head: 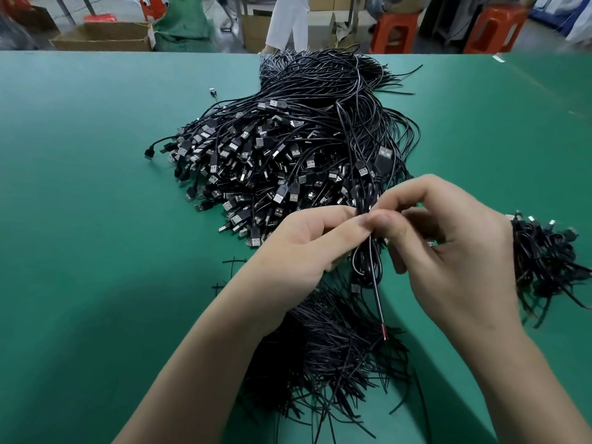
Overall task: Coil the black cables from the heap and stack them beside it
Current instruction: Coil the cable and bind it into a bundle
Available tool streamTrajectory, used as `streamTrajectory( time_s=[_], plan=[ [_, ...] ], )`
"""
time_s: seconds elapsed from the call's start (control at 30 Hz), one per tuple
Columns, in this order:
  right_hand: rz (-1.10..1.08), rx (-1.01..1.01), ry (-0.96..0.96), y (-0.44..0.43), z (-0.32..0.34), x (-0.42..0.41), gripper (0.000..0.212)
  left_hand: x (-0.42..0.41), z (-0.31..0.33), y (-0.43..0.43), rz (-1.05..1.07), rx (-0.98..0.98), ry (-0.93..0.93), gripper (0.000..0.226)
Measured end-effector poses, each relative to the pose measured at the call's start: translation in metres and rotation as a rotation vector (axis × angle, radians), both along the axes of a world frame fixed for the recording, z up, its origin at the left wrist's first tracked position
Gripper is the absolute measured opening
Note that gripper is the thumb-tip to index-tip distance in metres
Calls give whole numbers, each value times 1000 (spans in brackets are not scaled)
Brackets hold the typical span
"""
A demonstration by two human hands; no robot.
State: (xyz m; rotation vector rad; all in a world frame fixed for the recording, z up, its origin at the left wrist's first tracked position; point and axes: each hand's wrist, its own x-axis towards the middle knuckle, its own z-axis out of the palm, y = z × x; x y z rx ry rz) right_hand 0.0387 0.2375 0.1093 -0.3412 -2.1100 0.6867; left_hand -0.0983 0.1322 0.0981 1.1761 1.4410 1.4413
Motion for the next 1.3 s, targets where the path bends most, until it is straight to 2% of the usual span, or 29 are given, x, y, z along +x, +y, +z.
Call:
streamTrajectory(
  time_s=[0.17, 0.33, 0.53, 0.67, 0.73, 0.83, 0.93, 1.0, 1.17, 1.3],
  plan=[
    [-38, -45, 29, -5, 0, -2, 10, 0, 0, 1, -6, 36, 89, 47],
    [30, 30, 10, -2, 5, 1, 7, -4, 4, -4, -3, 21, -54, 32],
    [64, 36, -57, 0, 4, 4, 9, -6, 2, -6, -17, -74, -86, 39],
    [113, -351, 75, -3, -1, -2, 12, 0, 2, -3, 88, 41, -35, 30],
    [133, -533, 145, -3, -1, -3, 13, 6, 4, -1, 159, 147, 95, 28],
    [209, -791, 219, -1, 0, -4, 12, 14, 1, -1, 287, 280, 338, 12],
    [240, -917, 244, -2, -3, -6, 12, 15, -4, -2, 372, 294, 497, 13],
    [224, -949, 264, -3, -4, -7, 18, 14, -5, -1, 351, 280, 479, 17],
    [164, -931, 278, -2, -4, -8, 19, 9, -5, -2, 274, 220, 258, 27],
    [172, -828, 231, -7, -5, -10, 14, 1, -2, -3, 261, 188, 104, 14]
  ],
)
